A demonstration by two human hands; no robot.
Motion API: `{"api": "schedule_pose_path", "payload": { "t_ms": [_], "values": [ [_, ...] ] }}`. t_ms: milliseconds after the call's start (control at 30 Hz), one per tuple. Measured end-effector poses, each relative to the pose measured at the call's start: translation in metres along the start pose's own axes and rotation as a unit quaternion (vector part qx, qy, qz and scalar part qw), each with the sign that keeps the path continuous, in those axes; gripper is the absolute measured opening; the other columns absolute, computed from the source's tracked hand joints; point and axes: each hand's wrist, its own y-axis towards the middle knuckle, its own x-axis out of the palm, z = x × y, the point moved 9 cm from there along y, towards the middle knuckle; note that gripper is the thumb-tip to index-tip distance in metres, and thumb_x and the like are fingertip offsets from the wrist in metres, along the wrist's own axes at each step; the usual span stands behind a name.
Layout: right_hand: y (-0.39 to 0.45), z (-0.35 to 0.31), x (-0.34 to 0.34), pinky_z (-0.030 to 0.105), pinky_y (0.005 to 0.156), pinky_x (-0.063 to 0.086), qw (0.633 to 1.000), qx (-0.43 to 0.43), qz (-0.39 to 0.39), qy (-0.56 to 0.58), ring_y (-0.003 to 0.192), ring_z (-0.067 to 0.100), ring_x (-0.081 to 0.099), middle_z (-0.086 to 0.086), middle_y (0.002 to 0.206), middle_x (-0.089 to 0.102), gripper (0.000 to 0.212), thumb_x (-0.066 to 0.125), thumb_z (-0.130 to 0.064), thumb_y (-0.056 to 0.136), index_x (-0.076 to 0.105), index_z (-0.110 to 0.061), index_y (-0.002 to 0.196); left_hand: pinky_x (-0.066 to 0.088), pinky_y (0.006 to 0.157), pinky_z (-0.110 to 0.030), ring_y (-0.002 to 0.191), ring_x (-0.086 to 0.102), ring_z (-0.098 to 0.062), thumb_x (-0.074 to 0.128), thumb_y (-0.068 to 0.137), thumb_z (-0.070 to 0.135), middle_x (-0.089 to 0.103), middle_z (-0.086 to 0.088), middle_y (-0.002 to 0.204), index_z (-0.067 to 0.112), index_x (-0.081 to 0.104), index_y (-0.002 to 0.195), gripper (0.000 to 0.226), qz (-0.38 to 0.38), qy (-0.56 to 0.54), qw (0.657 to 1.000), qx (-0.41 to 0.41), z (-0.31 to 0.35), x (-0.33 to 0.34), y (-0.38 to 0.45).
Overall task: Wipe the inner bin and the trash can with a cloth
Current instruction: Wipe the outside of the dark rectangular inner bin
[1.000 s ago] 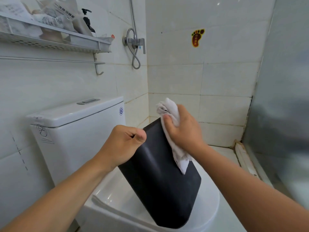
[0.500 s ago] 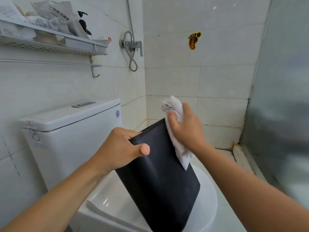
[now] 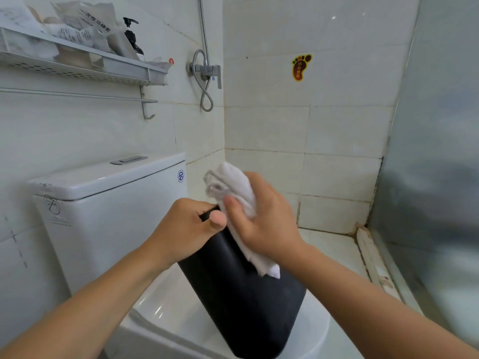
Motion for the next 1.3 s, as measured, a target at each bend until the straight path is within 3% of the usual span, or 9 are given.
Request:
{"api": "schedule_pose_path", "payload": {
  "t_ms": [167, 233, 333, 467, 533, 633, 800, 1200, 1300],
  "values": [
    [0.031, 0.067, 0.001, 0.035, 0.06, 0.038, 0.984, 0.175, 0.028, -0.022, 0.078, 0.022, 0.063, -0.008, 0.08, 0.06, 0.025, 0.051, -0.051, 0.1, 0.045, -0.027, 0.099, 0.021, 0.057, -0.027, 0.06, 0.02, -0.008, 0.023, 0.08, 0.096, 0.019, 0.006, 0.059, 0.023, 0.03, 0.057, 0.077, -0.022, -0.001, 1.0, 0.002, 0.007, 0.006, -0.002],
    [0.025, 0.052, 0.003, 0.036, 0.061, 0.038, 0.987, 0.156, 0.018, -0.036, 0.075, 0.023, 0.06, -0.006, 0.08, 0.059, 0.026, 0.051, -0.052, 0.1, 0.043, -0.026, 0.098, 0.031, 0.058, -0.037, 0.063, 0.028, -0.015, 0.012, 0.078, 0.098, 0.026, -0.012, 0.059, 0.01, 0.035, 0.065, 0.092, -0.028, 0.001, 0.999, -0.025, -0.004, 0.008, 0.0],
    [-0.006, 0.002, 0.007, 0.037, 0.064, 0.046, 0.999, 0.049, -0.008, -0.005, 0.076, 0.018, 0.061, -0.009, 0.085, 0.061, 0.028, 0.052, -0.054, 0.097, 0.048, -0.028, 0.106, 0.044, 0.065, -0.057, 0.069, 0.036, -0.018, 0.012, 0.077, 0.1, 0.039, -0.011, 0.063, -0.002, 0.046, 0.068, 0.108, -0.03, -0.023, 0.997, -0.06, -0.018, 0.005, 0.0],
    [-0.018, -0.006, 0.002, 0.035, 0.069, 0.052, 0.999, 0.021, -0.015, 0.034, 0.083, 0.013, 0.066, -0.013, 0.093, 0.067, 0.031, 0.056, -0.055, 0.094, 0.052, -0.036, 0.118, 0.043, 0.059, -0.04, 0.068, 0.037, -0.011, 0.017, 0.074, 0.101, 0.04, -0.002, 0.062, 0.014, 0.049, 0.06, 0.093, -0.017, -0.022, 0.999, -0.04, -0.016, 0.002, -0.003],
    [-0.002, 0.027, 0.001, 0.039, 0.071, 0.054, 0.997, 0.078, -0.006, -0.004, 0.082, 0.019, 0.066, -0.01, 0.091, 0.067, 0.029, 0.056, -0.054, 0.096, 0.052, -0.031, 0.113, 0.049, 0.066, -0.039, 0.073, 0.038, -0.012, 0.015, 0.08, 0.097, 0.043, -0.001, 0.067, -0.002, 0.057, 0.072, 0.108, -0.035, -0.008, 0.999, -0.031, -0.016, 0.006, -0.002],
    [0.012, 0.075, 0.001, 0.039, 0.065, 0.049, 0.984, 0.173, 0.0, -0.031, 0.075, 0.019, 0.062, -0.007, 0.081, 0.062, 0.029, 0.055, -0.053, 0.099, 0.047, -0.025, 0.1, 0.027, 0.055, -0.016, 0.055, 0.023, -0.006, 0.009, 0.078, 0.097, 0.022, 0.014, 0.053, 0.009, 0.038, 0.06, 0.094, -0.016, 0.029, 0.999, -0.012, -0.001, 0.002, -0.004],
    [0.005, 0.101, -0.005, 0.031, 0.057, 0.037, 0.973, 0.209, -0.033, -0.097, 0.072, 0.015, 0.057, -0.002, 0.082, 0.059, 0.032, 0.05, -0.054, 0.101, 0.045, -0.022, 0.1, 0.017, 0.051, -0.025, 0.046, 0.02, -0.011, 0.01, 0.07, 0.103, 0.017, 0.009, 0.044, 0.026, 0.016, 0.052, 0.078, 0.007, 0.056, 0.998, -0.033, 0.007, -0.004, -0.006],
    [-0.096, 0.1, -0.137, 0.035, 0.073, 0.051, 0.911, 0.381, 0.149, 0.048, 0.088, 0.013, 0.065, -0.006, 0.095, 0.068, 0.028, 0.059, -0.049, 0.096, 0.061, -0.024, 0.11, 0.024, 0.055, -0.032, 0.048, 0.028, -0.012, 0.021, 0.071, 0.104, 0.025, 0.009, 0.047, 0.02, 0.032, 0.055, 0.085, -0.077, 0.085, 0.993, -0.021, 0.038, 0.024, -0.003],
    [-0.109, 0.081, -0.159, 0.035, 0.073, 0.05, 0.906, 0.381, 0.169, 0.074, 0.088, 0.01, 0.066, -0.009, 0.095, 0.069, 0.024, 0.061, -0.047, 0.095, 0.062, -0.026, 0.107, 0.056, 0.069, -0.04, 0.061, 0.062, -0.009, 0.05, 0.071, 0.096, 0.065, 0.011, 0.062, 0.023, 0.075, 0.074, 0.076, -0.15, 0.069, 0.985, -0.042, 0.053, 0.038, -0.006]
  ]
}}
